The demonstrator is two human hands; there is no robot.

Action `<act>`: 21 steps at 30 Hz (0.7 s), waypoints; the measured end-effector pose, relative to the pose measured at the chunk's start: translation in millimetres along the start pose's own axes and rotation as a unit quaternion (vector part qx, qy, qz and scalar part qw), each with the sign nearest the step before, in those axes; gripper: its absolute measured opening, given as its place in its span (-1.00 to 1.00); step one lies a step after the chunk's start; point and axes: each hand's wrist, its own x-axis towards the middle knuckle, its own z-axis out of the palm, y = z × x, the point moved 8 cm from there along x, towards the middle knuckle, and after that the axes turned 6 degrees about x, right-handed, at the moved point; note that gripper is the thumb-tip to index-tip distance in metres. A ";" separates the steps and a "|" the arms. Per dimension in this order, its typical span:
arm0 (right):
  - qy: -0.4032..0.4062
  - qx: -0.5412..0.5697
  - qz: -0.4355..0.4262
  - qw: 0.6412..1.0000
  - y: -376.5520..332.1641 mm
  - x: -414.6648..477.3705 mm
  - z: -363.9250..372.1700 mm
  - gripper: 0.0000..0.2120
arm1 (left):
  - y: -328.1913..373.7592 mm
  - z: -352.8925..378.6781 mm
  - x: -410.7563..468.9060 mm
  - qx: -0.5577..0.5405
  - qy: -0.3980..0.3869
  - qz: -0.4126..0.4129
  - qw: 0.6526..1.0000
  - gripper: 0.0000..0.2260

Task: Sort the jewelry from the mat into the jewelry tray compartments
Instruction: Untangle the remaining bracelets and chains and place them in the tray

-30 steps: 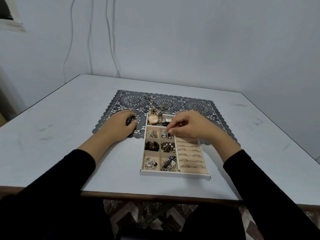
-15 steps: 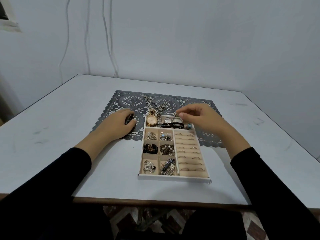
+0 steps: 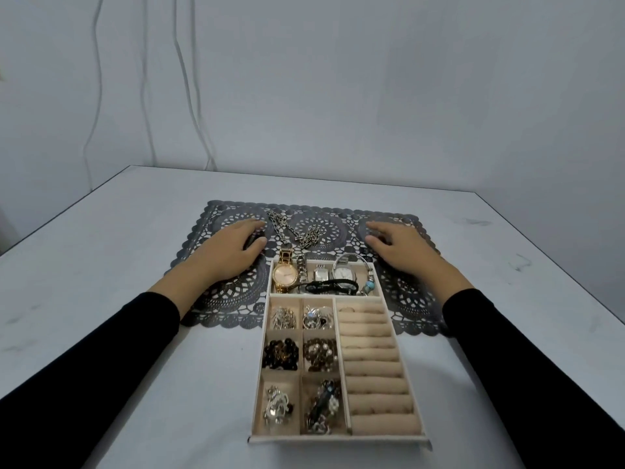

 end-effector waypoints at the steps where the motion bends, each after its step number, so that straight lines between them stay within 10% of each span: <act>1: -0.014 -0.012 0.000 1.000 1.9 6.2 5.5 -0.57 | 0.4 2.1 6.0 0.002 -0.005 0.007 1.000 -0.54; 21: -0.057 0.030 -0.101 0.993 -18.0 40.2 36.6 -0.59 | 5.4 23.1 47.8 0.007 -0.083 0.071 0.994 -0.52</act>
